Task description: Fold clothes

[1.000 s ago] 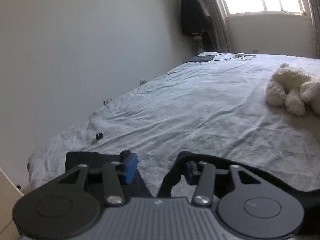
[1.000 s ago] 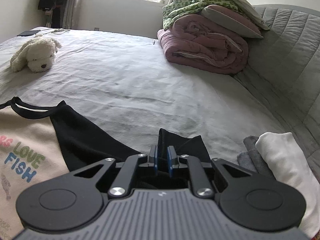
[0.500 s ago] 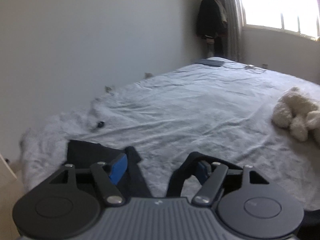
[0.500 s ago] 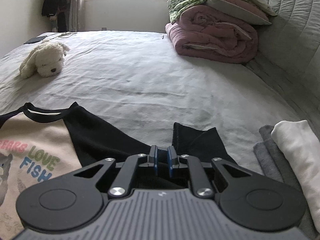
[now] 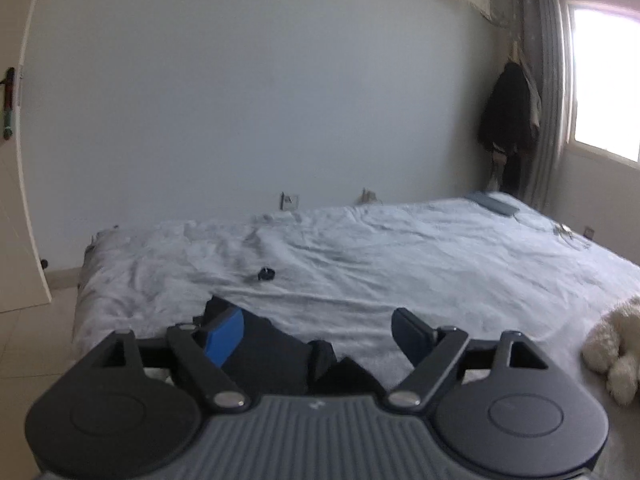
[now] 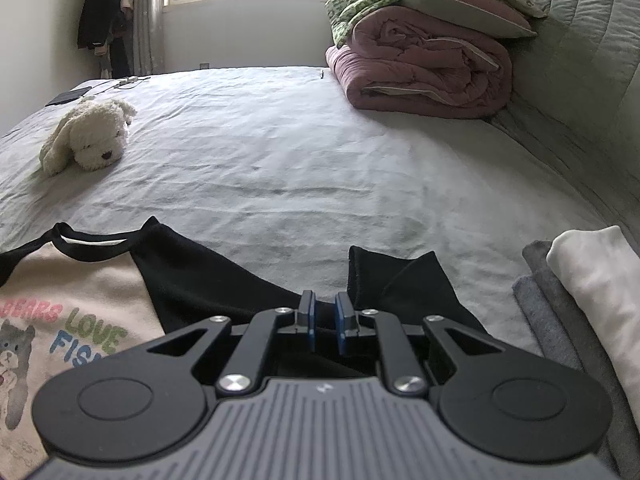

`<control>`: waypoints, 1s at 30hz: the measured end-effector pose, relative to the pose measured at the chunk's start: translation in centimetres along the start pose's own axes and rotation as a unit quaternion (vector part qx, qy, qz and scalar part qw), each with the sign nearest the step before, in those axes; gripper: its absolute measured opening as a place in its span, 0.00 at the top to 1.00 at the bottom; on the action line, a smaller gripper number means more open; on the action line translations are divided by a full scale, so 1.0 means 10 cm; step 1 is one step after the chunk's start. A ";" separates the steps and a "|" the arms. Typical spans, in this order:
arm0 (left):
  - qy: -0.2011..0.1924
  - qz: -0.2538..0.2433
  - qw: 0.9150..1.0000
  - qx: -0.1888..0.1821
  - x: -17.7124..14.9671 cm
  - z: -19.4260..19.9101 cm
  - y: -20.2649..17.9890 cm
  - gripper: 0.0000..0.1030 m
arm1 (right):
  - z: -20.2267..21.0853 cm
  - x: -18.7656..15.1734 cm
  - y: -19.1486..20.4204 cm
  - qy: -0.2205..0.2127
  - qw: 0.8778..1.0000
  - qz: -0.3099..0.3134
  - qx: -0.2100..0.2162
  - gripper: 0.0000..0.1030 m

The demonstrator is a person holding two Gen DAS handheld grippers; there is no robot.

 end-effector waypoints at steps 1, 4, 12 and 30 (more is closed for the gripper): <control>0.006 -0.010 1.000 -0.008 -0.03 -0.01 -0.04 0.20 | 0.00 0.00 0.01 0.001 1.000 0.001 0.002 0.86; 0.016 -0.046 0.998 -0.039 -0.11 0.03 -0.22 0.20 | -0.01 -0.01 0.04 0.003 1.000 0.003 0.006 0.85; 0.062 -0.163 0.955 -0.242 -0.60 0.43 -1.18 0.21 | -0.07 -0.05 0.14 0.019 0.999 -0.009 0.043 0.85; 0.093 -0.379 0.802 -0.452 -1.71 0.93 -2.80 0.38 | -0.46 0.06 0.46 0.051 0.988 0.018 0.143 0.85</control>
Point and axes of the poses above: each gripper's, at about its wrist camera, not at the fingertips, and z roughly against the way its jaws point, y to its left, x to its top, the point moved 7 cm from there along -z, roughly the way its jaws point
